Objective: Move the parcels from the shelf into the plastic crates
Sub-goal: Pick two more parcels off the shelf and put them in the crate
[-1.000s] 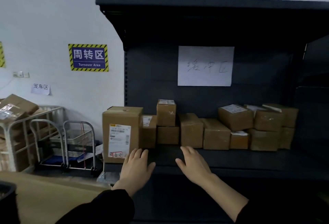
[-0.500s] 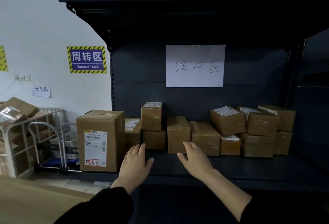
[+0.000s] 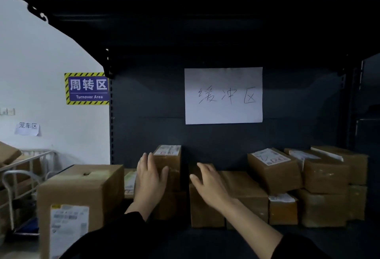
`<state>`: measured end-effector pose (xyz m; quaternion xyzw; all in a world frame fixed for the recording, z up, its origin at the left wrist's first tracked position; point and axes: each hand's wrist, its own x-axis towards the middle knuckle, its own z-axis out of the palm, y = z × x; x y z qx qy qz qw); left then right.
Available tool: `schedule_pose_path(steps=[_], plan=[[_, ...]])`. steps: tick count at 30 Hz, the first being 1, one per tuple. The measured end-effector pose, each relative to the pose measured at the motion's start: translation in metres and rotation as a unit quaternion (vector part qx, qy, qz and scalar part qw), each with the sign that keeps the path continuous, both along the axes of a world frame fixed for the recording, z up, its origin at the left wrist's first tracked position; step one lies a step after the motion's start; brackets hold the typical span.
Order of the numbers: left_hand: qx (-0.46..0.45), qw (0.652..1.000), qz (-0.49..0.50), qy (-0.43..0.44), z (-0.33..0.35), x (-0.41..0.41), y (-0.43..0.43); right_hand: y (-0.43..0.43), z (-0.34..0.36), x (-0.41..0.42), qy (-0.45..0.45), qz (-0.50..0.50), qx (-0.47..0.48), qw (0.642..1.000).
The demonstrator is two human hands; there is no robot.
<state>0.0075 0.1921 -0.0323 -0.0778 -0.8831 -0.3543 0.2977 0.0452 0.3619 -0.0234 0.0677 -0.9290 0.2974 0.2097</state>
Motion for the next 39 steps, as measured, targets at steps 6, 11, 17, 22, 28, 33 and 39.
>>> schedule_pose_path(steps=[6, 11, 17, 22, 28, 33, 39], plan=[[0.184, 0.982, -0.017, -0.039, 0.000, -0.046, 0.005, -0.014, 0.012, -0.045, -0.007, -0.004, 0.000, 1.000], [0.305, 0.947, -0.043, -0.087, 0.002, -0.054, 0.009, -0.030, 0.013, -0.066, -0.045, 0.022, -0.067, 0.996], [0.329, 0.940, -0.078, -0.037, 0.000, -0.018, 0.017, -0.033, 0.006, -0.045, 0.020, 0.073, -0.165, 0.983], [0.359, 0.926, -0.111, 0.031, -0.007, 0.029, 0.024, -0.026, -0.006, -0.016, 0.094, 0.092, -0.230, 0.964], [0.336, 0.935, -0.093, 0.066, -0.017, 0.070, 0.031, -0.016, -0.024, 0.016, 0.066, 0.127, -0.230, 0.963], [0.305, 0.946, -0.080, 0.076, -0.034, 0.101, 0.029, -0.011, -0.041, 0.045, 0.048, 0.155, -0.225, 0.961], [0.234, 0.968, -0.087, -0.038, -0.075, 0.128, 0.014, -0.008, -0.077, 0.069, 0.020, 0.167, -0.182, 0.969]])
